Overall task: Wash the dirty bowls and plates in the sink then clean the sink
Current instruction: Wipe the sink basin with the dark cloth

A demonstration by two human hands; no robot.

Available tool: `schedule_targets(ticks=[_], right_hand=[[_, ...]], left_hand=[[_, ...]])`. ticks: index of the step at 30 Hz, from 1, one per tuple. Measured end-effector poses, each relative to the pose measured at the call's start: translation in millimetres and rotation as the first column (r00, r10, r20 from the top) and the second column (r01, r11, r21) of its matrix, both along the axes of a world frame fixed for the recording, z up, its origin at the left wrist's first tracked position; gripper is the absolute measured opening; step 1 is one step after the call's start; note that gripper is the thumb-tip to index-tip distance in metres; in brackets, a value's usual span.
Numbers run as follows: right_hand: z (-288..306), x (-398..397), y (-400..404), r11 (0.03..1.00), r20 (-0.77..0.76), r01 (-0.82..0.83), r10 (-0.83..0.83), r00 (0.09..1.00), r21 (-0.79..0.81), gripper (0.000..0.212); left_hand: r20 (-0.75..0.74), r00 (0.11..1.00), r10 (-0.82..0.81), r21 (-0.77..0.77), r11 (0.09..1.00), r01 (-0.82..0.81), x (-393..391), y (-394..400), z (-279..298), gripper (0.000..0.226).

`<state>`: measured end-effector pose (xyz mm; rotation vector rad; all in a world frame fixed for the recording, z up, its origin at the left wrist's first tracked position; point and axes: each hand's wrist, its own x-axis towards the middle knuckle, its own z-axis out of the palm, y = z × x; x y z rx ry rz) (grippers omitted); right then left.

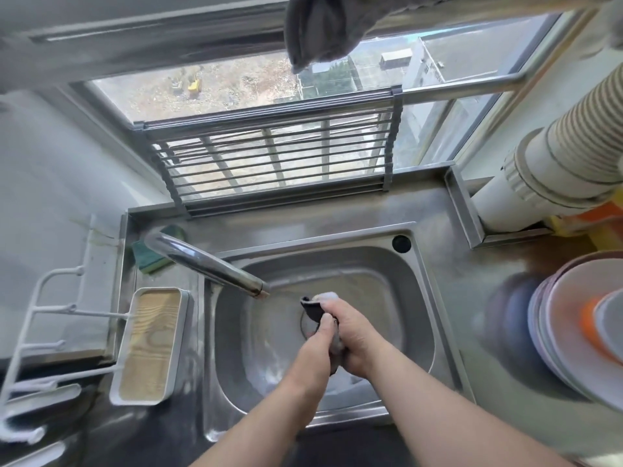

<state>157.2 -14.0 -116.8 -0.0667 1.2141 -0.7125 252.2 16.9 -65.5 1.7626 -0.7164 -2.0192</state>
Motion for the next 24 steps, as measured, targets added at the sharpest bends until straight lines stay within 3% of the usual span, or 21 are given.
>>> schedule_targets(ticks=[3,4,8,11,14,16,18,21,24], right_hand=[[-6,6,0,0.993,-0.114,0.100,-0.094,0.989,0.055,0.022],[-8,8,-1,0.988,-0.149,0.138,-0.126,0.981,0.073,0.023],[-10,7,-11,0.952,-0.187,0.261,-0.230,0.955,0.162,0.020],[-10,9,-16,0.934,-0.132,0.258,-0.232,0.964,0.247,0.017],[-6,6,-15,0.955,0.077,0.149,-0.174,0.982,0.257,0.019],[-3,-2,-13,0.967,0.201,0.117,-0.164,0.966,0.228,0.013],[-3,-15,-9,0.967,0.293,0.134,-0.196,0.936,0.218,0.031],[5,-32,-1,0.981,0.472,0.010,-0.101,0.876,0.192,0.061],[10,-36,2,0.989,0.491,-0.057,-0.018,0.871,0.138,0.059]], left_hand=[[0.114,0.957,-0.266,-0.118,0.953,0.279,17,6,-13,0.063],[0.167,0.944,-0.286,-0.179,0.932,0.314,21,7,-15,0.064],[0.336,0.920,-0.199,-0.351,0.880,0.319,34,8,-23,0.047],[0.413,0.896,-0.163,-0.341,0.885,0.318,42,12,-33,0.030],[0.447,0.893,-0.049,-0.349,0.910,0.225,44,10,-33,0.011],[0.428,0.900,0.082,-0.381,0.920,0.097,49,3,-26,0.014],[0.372,0.916,0.152,-0.405,0.914,0.013,55,-5,-19,0.016],[0.309,0.920,0.240,-0.415,0.905,-0.097,68,-18,-16,0.024],[0.341,0.878,0.336,-0.391,0.900,-0.193,73,-28,-19,0.035]])
